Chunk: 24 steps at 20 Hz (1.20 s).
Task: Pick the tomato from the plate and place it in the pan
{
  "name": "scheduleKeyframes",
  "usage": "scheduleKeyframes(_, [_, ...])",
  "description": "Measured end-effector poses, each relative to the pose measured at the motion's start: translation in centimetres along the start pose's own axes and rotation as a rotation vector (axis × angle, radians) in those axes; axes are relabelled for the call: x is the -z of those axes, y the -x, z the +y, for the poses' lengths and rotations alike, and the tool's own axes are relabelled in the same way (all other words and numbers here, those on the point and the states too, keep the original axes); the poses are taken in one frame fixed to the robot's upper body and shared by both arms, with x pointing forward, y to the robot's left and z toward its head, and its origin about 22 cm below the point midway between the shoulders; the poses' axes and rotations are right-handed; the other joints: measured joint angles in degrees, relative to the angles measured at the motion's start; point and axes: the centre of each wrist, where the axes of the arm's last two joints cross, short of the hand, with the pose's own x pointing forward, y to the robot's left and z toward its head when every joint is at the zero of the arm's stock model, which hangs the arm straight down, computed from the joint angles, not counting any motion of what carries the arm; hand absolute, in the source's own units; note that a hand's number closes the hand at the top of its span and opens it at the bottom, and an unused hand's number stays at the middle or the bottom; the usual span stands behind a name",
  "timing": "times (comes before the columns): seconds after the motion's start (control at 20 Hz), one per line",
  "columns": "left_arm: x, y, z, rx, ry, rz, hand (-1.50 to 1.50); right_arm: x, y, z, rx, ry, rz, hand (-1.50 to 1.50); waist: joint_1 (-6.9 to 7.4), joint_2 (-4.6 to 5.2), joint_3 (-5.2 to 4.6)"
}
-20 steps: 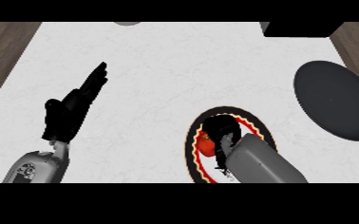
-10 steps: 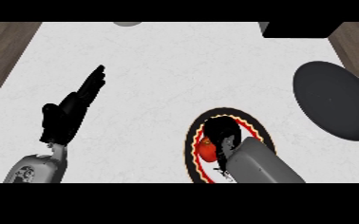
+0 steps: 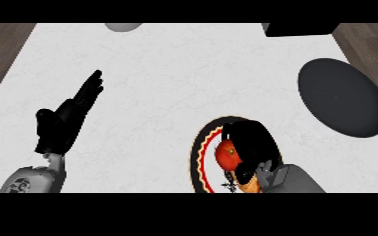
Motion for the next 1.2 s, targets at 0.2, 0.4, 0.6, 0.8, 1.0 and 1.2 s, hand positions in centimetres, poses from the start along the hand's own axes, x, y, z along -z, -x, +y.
scheduleKeyframes(0.2, [-0.7,0.5,0.4,-0.001,-0.009,0.015,0.0,-4.1,1.9,-1.2,0.078,0.259,-0.01,1.5,-0.8,-0.23,0.03])
scheduleKeyframes(0.4, [-0.9,0.8,0.6,-0.005,-0.013,0.011,0.0,-8.4,2.9,-2.5,0.108,0.531,-0.035,1.5,-1.05,-0.11,0.02])
scheduleKeyframes(0.6, [-0.5,0.0,0.0,-0.001,0.001,-0.003,0.0,-12.6,4.3,-2.5,0.156,0.7,-0.036,1.5,0.05,0.38,0.02])
scheduleKeyframes(0.8, [-0.8,-0.3,-0.5,0.007,0.021,-0.02,0.0,-14.5,6.3,-1.9,0.212,0.796,0.017,1.5,1.21,0.73,0.03])
scheduleKeyframes(1.0, [-0.1,-0.5,-0.7,0.004,0.031,-0.023,0.0,-14.4,8.8,-1.4,0.287,0.861,0.057,1.5,1.89,1.02,0.04])
scheduleKeyframes(1.2, [-0.1,-0.2,-0.4,0.001,0.039,-0.022,0.0,-12.8,11.5,-1.2,0.416,0.908,0.066,1.5,2.57,1.18,0.06])
